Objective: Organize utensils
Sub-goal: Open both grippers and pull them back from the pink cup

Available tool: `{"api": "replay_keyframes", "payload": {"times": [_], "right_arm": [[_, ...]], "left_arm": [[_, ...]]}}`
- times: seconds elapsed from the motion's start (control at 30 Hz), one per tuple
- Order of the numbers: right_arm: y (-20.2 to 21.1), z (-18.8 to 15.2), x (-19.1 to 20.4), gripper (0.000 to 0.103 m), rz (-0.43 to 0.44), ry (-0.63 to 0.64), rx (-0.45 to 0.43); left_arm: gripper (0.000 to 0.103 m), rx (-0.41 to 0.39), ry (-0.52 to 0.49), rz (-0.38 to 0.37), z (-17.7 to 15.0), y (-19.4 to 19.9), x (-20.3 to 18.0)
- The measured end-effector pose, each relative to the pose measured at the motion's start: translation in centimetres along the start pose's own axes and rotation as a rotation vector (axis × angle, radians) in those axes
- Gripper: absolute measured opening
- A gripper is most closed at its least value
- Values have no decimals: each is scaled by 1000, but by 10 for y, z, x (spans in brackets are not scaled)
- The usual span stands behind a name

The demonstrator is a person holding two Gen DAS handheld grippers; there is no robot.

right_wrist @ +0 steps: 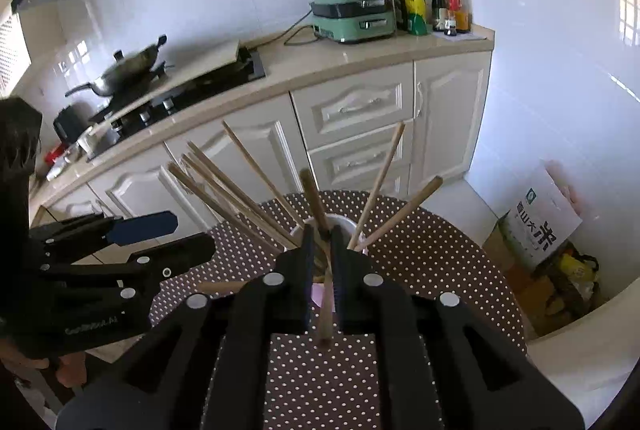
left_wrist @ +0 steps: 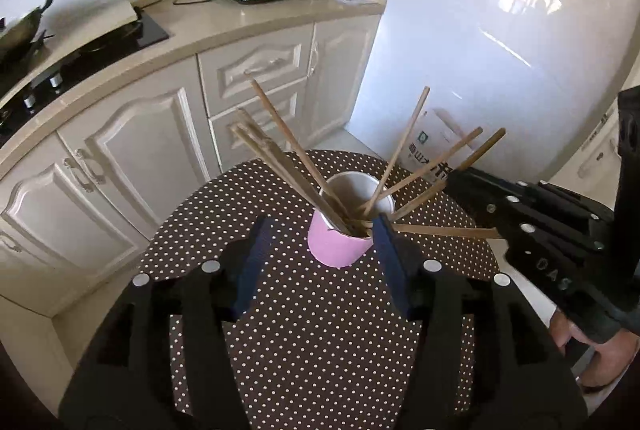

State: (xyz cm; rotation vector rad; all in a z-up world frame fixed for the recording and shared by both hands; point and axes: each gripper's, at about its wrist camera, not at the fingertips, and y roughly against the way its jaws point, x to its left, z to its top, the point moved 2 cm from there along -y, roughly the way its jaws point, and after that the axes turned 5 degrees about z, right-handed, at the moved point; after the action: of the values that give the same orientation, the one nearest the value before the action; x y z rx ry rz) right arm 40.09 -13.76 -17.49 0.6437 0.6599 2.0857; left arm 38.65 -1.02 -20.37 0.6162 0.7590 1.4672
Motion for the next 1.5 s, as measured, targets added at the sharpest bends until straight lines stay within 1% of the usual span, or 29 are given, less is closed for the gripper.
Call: {"api": "replay_keyframes", "payload": {"times": [0.03, 0.07, 0.2, 0.33, 0.43, 0.6, 0.77, 0.9, 0.97, 1.0, 1.17, 1.27, 1.4, 1.47, 1.5], "right_arm": [[6, 1, 2, 19, -3, 1, -17], [11, 2, 4, 21, -3, 1, -28], [38, 2, 15, 23, -28, 6, -82], [67, -1, 32, 29, -63, 4, -141], [89, -7, 52, 35, -93, 12, -171], [128, -26, 98, 39, -146, 10, -238], [164, -49, 138, 51, -190, 9, -282], [194, -69, 164, 59, -235, -13, -308], [208, -79, 176, 64, -262, -22, -314], [215, -84, 182, 65, -270, -21, -319], [241, -103, 205, 77, -309, -9, -327], [255, -112, 217, 81, -333, 4, -334], [268, -118, 230, 84, -344, 17, -349], [275, -121, 234, 88, -352, 26, -360], [279, -122, 236, 89, -351, 31, -369]], "left_arm": [[59, -13, 9, 9, -1, 7, 2], [61, -24, 14, 16, -2, 11, 3], [67, -72, 18, 27, -4, 33, 4], [70, -128, -12, 31, -10, 62, 2], [71, -167, -31, 31, -18, 86, 2], [75, -220, -54, 1, -38, 133, 9], [78, -277, -77, -6, -61, 182, 23], [80, -318, -97, 3, -83, 218, 31], [84, -335, -115, 16, -95, 236, 34], [84, -340, -119, 16, -101, 245, 34], [86, -372, -128, 1, -123, 282, 34], [88, -387, -125, -12, -134, 301, 33], [91, -418, -118, -14, -145, 321, 31], [91, -425, -121, -18, -149, 329, 28], [92, -431, -125, -18, -151, 333, 26]]}}
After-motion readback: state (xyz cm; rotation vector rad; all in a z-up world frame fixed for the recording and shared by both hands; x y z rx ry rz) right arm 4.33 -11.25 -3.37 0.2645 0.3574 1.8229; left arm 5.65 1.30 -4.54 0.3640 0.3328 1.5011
